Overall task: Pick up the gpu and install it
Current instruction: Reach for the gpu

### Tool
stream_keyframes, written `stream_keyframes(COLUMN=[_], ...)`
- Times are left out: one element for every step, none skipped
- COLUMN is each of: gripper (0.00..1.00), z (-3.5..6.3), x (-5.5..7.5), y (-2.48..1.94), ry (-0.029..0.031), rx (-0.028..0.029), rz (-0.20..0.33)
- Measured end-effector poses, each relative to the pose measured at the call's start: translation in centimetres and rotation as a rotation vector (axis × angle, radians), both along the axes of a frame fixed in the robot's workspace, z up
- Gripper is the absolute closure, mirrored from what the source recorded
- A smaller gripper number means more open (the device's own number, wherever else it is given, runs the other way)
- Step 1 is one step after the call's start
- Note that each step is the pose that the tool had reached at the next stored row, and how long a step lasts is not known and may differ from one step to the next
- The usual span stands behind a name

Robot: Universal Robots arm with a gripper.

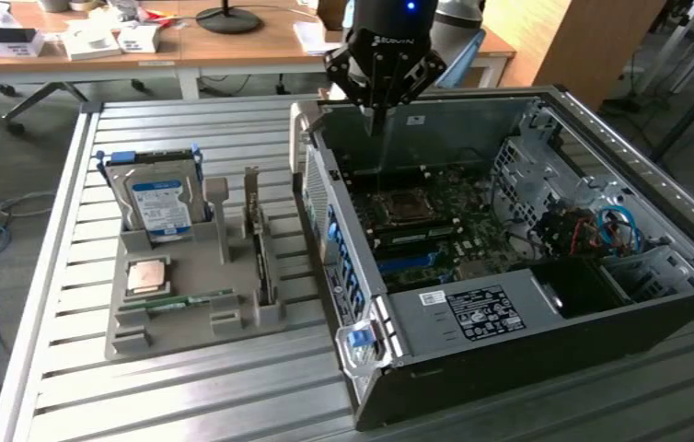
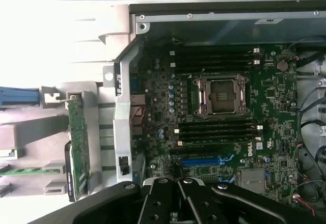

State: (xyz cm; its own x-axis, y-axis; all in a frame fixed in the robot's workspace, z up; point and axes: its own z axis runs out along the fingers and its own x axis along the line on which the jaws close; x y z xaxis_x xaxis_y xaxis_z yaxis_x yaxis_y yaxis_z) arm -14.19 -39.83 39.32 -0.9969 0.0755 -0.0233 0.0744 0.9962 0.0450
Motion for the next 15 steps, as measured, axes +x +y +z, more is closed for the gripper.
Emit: stream_keyframes(gripper=[0.89, 0.89, 0.89, 0.89, 0.89, 0.89, 0.89, 0.89, 0.89, 0.89, 0.89, 0.89, 0.89, 0.89, 0.89], z=[0.0, -0.01, -0.01, -0.01, -0.01, -0.01, -0.02, -0.01, -0.02, -0.02, -0.02, -0.02, -0.02, -0.03, -0.03], x=[-0.2, -0.3, -0.5, -0.6, -0.8, -1.0, -1.2, -1.4, -1.6, -1.7, -1.9, -2.1, -2.3, -2.5, -2.7], y=[0.01, 0.02, 0.02, 0.03, 0.03, 0.04, 0.05, 0.06, 0.07, 0.08, 0.09, 0.11, 0.12, 0.13, 0.15], ry=[0.0, 0.0, 0.0, -0.0001, 0.0, -0.0001, -0.0001, 0.0, 0.0, 0.0, -0.0001, 0.0, -0.0001, -0.0001, -0.0001], rx=[0.0, 0.0, 0.0001, 0.0001, 0.0, 0.0001, 0.0001, 0.0, 0.0, 0.0001, 0.0001, 0.0001, 0.0001, 0.0001, 0.0001], rz=[0.0, 0.0, 0.0, 0.0, 0.0, 0.0, 0.0, 0.0, 0.0, 0.0, 0.0, 0.0, 0.0, 0.0, 0.0])
